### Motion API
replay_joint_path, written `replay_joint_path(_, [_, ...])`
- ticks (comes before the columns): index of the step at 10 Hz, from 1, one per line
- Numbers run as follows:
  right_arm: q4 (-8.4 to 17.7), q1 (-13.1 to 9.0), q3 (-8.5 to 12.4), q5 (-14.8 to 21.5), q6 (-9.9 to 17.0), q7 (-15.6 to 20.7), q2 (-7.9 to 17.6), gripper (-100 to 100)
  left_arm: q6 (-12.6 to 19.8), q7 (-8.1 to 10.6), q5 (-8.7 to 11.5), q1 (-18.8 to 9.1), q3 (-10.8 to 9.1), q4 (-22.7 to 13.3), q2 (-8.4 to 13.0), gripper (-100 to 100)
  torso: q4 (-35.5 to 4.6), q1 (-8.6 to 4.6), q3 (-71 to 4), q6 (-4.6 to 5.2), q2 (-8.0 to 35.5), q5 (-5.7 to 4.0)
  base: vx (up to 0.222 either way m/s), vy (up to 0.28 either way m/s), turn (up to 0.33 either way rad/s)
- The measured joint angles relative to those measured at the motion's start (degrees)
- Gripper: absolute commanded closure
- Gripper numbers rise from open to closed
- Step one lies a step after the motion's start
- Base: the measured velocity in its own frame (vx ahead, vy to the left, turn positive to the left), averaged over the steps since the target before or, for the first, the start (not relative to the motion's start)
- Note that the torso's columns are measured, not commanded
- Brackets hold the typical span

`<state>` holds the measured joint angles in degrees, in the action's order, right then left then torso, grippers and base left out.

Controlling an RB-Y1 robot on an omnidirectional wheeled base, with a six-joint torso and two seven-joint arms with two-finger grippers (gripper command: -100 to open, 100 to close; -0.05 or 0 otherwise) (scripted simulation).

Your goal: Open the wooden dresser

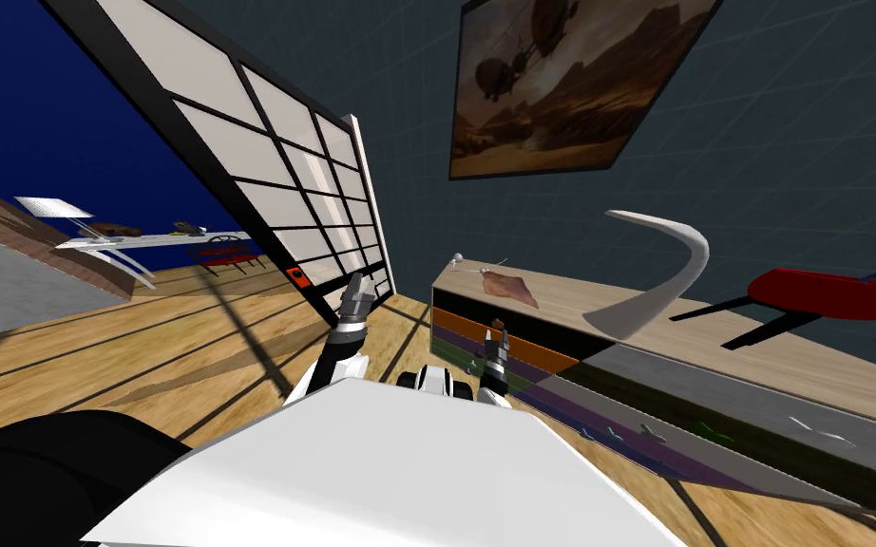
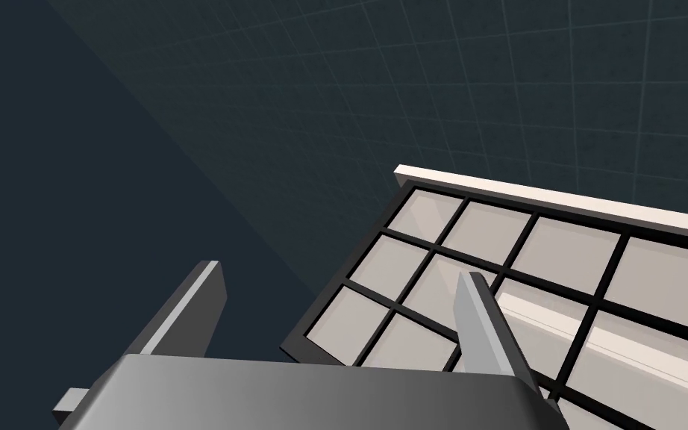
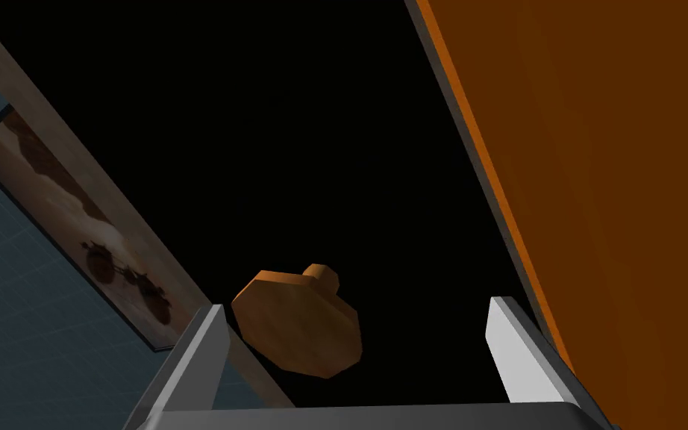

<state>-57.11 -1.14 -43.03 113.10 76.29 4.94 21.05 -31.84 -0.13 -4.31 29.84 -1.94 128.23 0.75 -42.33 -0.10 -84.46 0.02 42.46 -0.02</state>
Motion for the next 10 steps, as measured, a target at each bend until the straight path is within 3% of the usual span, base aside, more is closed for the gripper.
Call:
replay_joint_path(3, [1.9, -3.3, 2.5, -2.5, -1.6, 1.4, -0.6, -100, 0.0, 0.0, 0.0, 0.0, 0.0, 0.0, 0.0, 0, 0.0, 0.1, -0.1, 0.0, -0.2, 0.03, -0.072, -0.038, 0.14])
replay_joint_path(4, [1.9, -3.4, 2.6, -2.6, -1.8, 1.6, -0.6, 100, 0.0, 0.0, 0.0, 0.0, 0.0, 0.0, 0.0, 0, 0.1, 0.17, -0.2, 0.02, -0.3, 0.04, 0.043, 0.026, -0.254])
replay_joint_path(8, [0.2, 0.7, -0.8, 0.8, 0.4, -0.6, -0.1, 100, 0.0, 0.0, 0.0, 0.0, 0.0, 0.0, 0.0, 0, 0.1, 0.08, -0.1, -0.02, -0.2, 0.02, 0.091, 0.049, -0.177])
replay_joint_path(9, [0.2, 0.8, -0.9, 0.9, 0.6, -0.7, -0.1, -100, 0.0, 0.0, 0.0, 0.0, 0.0, 0.0, 0.0, 0, 0.0, -0.02, 0.0, -0.06, 0.0, 0.0, -0.021, 0.088, -0.065])
replay_joint_path(10, [1.6, -0.6, -0.2, 0.5, 0.3, -0.3, -0.4, -100, 0.0, 0.0, 0.0, 0.0, 0.0, 0.0, 0.0, 0, 0.0, 0.21, 0.1, -0.03, 0.1, 0.04, -0.047, 0.123, -0.063])
